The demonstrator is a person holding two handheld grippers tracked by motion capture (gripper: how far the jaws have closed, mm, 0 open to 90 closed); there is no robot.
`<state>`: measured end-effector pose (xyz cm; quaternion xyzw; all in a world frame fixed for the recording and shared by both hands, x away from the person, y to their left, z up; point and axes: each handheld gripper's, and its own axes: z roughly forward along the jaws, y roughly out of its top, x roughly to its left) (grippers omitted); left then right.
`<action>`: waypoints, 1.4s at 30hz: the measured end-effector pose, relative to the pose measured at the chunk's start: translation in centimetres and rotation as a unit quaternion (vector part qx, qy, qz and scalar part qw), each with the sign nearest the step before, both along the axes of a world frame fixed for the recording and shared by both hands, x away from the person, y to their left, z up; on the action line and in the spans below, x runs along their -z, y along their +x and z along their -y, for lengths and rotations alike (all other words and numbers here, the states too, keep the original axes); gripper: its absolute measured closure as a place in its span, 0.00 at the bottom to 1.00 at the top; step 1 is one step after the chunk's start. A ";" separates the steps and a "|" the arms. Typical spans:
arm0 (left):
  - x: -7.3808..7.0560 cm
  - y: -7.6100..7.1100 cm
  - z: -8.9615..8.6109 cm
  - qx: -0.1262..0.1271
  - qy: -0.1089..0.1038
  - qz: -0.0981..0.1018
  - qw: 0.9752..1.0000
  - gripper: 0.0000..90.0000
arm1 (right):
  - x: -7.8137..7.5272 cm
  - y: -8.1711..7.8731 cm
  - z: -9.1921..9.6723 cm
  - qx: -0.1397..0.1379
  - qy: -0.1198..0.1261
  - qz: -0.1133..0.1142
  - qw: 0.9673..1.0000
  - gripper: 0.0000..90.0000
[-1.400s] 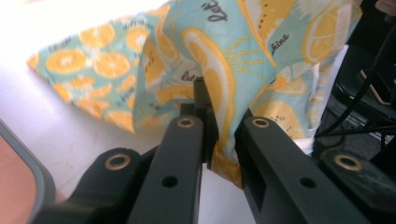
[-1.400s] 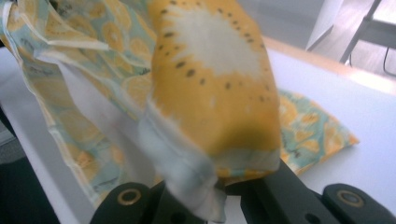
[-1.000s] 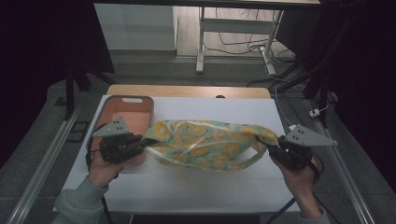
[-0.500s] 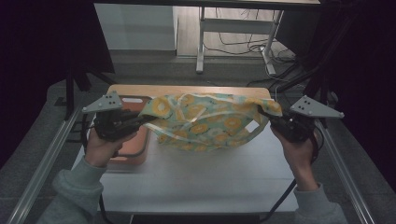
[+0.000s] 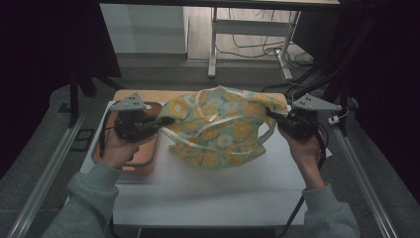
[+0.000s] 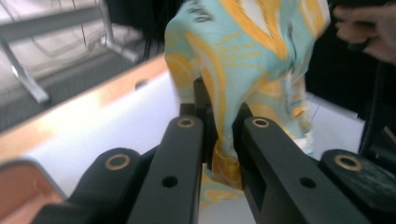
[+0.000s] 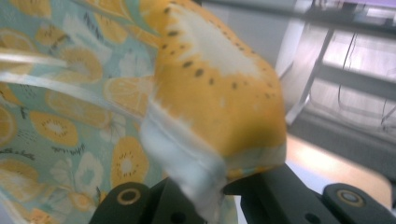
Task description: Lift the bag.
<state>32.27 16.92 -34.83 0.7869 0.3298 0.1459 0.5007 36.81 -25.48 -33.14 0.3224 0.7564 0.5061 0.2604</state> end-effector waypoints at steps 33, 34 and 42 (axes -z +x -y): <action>8.3 -5.6 -5.7 -0.050 -0.002 -0.054 0.997 0.20 | 9.6 -6.2 5.4 -0.052 0.044 -0.065 0.996 0.33; 8.6 -5.8 -5.9 -0.058 -0.003 -0.055 0.997 0.21 | 10.2 -6.1 5.5 -0.052 0.033 -0.075 0.995 0.33; 10.5 -6.2 -5.4 -0.059 0.009 -0.069 0.996 0.22 | 12.2 -7.2 7.3 -0.059 0.016 -0.090 0.994 0.34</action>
